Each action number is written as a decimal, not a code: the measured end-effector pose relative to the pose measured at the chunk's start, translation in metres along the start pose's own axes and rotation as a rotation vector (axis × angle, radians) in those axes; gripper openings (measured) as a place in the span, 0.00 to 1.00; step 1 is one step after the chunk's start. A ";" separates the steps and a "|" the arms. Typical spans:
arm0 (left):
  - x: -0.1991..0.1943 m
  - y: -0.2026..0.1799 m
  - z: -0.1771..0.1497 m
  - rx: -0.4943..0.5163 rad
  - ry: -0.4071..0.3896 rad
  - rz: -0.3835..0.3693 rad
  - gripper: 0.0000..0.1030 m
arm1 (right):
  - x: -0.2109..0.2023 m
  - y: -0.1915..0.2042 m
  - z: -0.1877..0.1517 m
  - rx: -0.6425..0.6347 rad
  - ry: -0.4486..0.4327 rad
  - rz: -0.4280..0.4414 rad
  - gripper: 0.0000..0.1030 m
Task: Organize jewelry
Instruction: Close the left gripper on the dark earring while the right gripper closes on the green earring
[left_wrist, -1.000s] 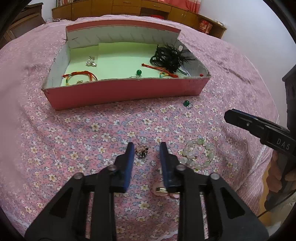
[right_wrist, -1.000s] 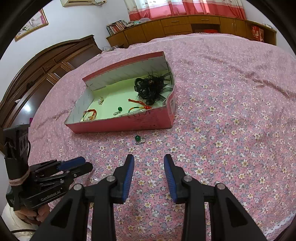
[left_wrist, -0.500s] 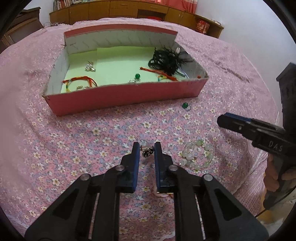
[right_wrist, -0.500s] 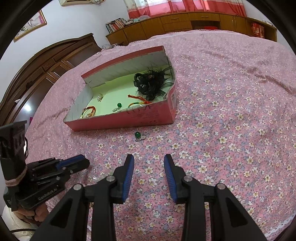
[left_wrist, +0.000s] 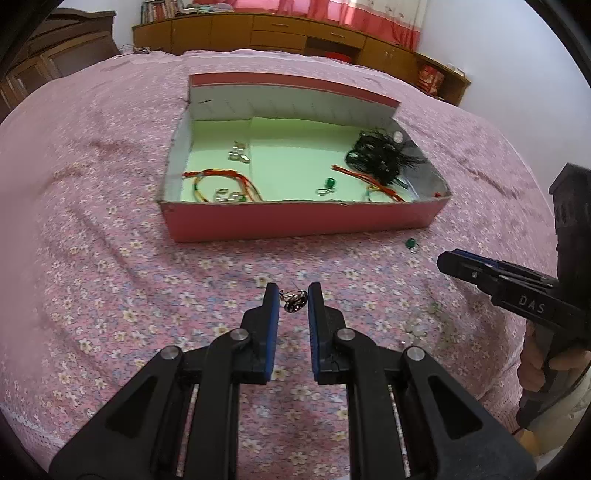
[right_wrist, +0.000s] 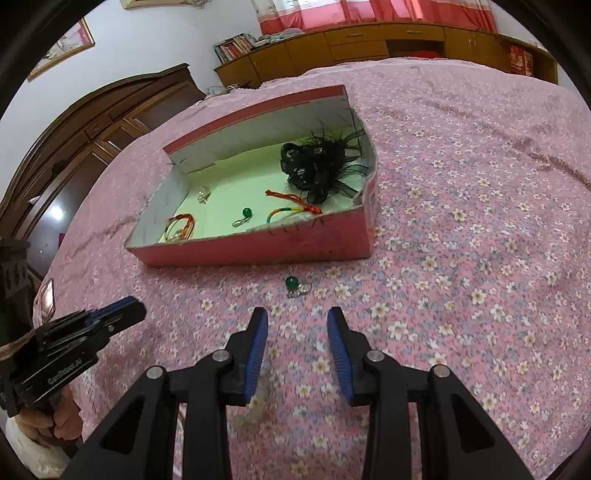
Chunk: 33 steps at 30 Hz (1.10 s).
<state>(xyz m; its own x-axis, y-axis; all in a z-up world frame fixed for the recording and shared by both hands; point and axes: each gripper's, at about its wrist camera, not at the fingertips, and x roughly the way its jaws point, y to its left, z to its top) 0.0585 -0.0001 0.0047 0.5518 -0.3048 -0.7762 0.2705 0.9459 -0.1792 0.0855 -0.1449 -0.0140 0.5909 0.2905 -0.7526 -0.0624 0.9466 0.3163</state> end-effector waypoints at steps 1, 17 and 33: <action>0.000 0.003 0.000 -0.008 -0.003 0.002 0.07 | 0.002 0.000 0.001 0.004 0.004 -0.004 0.35; -0.006 0.038 0.005 -0.082 -0.046 0.001 0.07 | 0.033 0.002 0.014 0.078 0.010 -0.032 0.35; -0.010 0.050 0.007 -0.112 -0.063 0.016 0.07 | 0.052 0.011 0.014 0.028 0.013 -0.089 0.14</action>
<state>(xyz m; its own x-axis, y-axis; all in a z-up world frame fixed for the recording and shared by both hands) 0.0722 0.0499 0.0074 0.6047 -0.2928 -0.7406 0.1739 0.9561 -0.2360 0.1268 -0.1214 -0.0412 0.5829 0.2072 -0.7857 0.0123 0.9646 0.2635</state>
